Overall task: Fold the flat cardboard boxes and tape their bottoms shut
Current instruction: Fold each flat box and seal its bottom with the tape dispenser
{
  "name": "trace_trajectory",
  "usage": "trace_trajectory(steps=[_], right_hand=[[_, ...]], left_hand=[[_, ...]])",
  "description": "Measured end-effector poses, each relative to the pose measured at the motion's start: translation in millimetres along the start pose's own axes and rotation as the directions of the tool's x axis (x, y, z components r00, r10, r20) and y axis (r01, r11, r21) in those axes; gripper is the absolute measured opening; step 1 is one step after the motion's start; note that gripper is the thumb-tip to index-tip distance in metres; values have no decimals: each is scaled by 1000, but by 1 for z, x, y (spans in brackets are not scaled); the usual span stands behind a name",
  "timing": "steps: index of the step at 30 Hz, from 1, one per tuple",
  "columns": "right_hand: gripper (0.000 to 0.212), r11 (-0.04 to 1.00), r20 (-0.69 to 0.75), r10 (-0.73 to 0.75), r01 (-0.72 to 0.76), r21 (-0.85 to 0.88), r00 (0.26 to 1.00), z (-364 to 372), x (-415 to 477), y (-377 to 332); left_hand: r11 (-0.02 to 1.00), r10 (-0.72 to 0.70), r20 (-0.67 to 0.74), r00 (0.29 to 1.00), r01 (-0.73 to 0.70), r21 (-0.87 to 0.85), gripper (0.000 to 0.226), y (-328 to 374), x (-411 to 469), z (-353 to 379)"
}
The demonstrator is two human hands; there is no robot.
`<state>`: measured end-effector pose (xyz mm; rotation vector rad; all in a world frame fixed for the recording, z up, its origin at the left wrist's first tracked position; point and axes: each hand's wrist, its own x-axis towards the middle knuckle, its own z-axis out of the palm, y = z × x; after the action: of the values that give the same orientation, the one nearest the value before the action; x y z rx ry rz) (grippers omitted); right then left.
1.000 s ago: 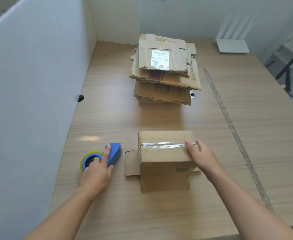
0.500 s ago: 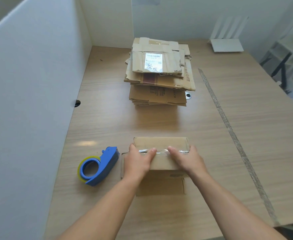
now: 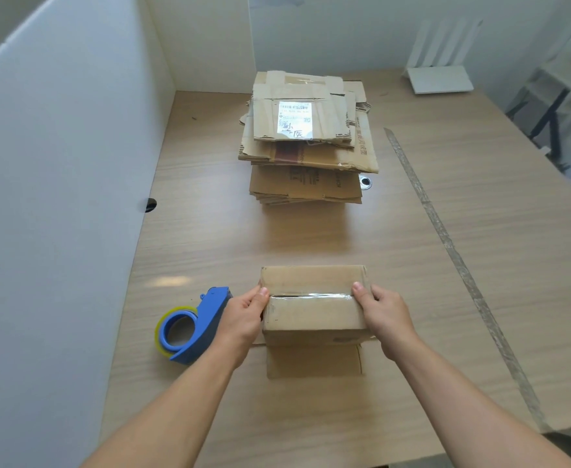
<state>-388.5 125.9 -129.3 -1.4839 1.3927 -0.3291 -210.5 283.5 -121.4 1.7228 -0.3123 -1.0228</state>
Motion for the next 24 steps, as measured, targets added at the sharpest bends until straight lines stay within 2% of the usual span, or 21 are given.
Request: trace_trajectory(steps=[3, 6, 11, 15, 19, 21, 24], right_hand=[[58, 998, 32, 13, -15, 54, 999, 1, 3, 5], [43, 994, 55, 40, -45, 100, 998, -3, 1, 1], [43, 953, 174, 141, -182, 244, 975, -20, -7, -6], [51, 891, 189, 151, -217, 400, 970, -48, -7, -5], [54, 819, 151, 200, -250, 517, 968, -76, -3, -6], [53, 799, 193, 206, -279, 534, 959, -86, -3, -6], [45, 799, 277, 177, -302, 520, 944, -100, -1, -2]], left_hand=[[993, -37, -43, 998, 33, -111, 32, -7, -3, 7], [982, -66, -63, 996, 53, -181, 34, -6, -7, 16], [994, -65, -33, 997, 62, -88, 42, -5, -7, 14], [978, 49, 115, 992, -24, -208, 44, 11, -15, 18], [944, 191, 131, 973, -145, -295, 46, 34, -19, 27], [947, 231, 128, 964, -193, -259, 42, 45, -17, 34], [961, 271, 192, 943, -253, -112, 36, 60, -8, 46]])
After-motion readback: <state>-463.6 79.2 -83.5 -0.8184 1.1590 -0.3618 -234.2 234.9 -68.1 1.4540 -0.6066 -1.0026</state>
